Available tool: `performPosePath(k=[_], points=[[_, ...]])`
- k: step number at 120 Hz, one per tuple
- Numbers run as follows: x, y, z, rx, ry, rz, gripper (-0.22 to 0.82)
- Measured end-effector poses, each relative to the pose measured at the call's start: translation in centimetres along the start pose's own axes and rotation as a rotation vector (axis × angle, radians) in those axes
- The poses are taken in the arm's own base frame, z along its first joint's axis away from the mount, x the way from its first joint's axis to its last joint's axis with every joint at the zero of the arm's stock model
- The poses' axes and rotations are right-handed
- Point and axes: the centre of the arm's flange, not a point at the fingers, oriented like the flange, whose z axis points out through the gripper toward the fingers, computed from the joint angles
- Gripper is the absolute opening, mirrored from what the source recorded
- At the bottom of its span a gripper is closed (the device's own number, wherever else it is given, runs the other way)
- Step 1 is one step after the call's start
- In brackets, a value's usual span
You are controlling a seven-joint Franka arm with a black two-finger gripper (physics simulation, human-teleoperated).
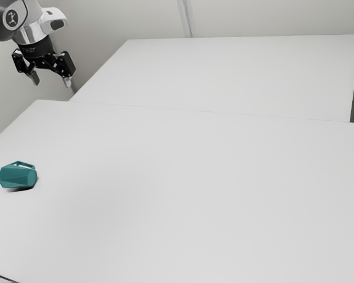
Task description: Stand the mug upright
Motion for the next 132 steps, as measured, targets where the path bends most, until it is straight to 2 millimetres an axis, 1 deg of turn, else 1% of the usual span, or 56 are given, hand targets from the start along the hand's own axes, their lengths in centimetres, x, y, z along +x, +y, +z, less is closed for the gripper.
performPosePath(k=[31, 35, 40, 45, 49, 56, 66, 75, 92, 103, 111, 118, 127, 132], points=[[-0.1, 0.0, 0.2, -0.001, 0.003, 0.016, 0.6], [-0.3, -0.2, -0.1, -0.003, 0.011, 0.014, 0.6], [-0.3, -0.5, 0.1, -0.002, 0.006, 0.01, 0.6], [-0.2, -1.2, 0.9, 0.001, -0.006, -0.002, 0.6], [-0.1, -2.1, 1.6, 0.004, -0.021, -0.019, 0.6], [0.2, -4.3, 3.5, -0.016, -0.057, -0.066, 0.6], [-0.3, -8.5, 6.3, -0.07, -0.115, -0.164, 0.6], [-1.7, -12.9, 8.7, -0.124, -0.169, -0.264, 0.6], [-4.9, -20.7, 12.3, -0.238, -0.259, -0.441, 0.6], [-6.5, -25.4, 16.2, -0.298, -0.321, -0.528, 0.6], [-7.4, -28.9, 19.2, -0.337, -0.352, -0.575, 0.6], [-7.5, -30.9, 21.8, -0.374, -0.366, -0.589, 0.6], [-6.8, -32.7, 24.8, -0.412, -0.365, -0.579, 0.6], [-6.7, -33.9, 27.0, -0.441, -0.368, -0.577, 0.6]])
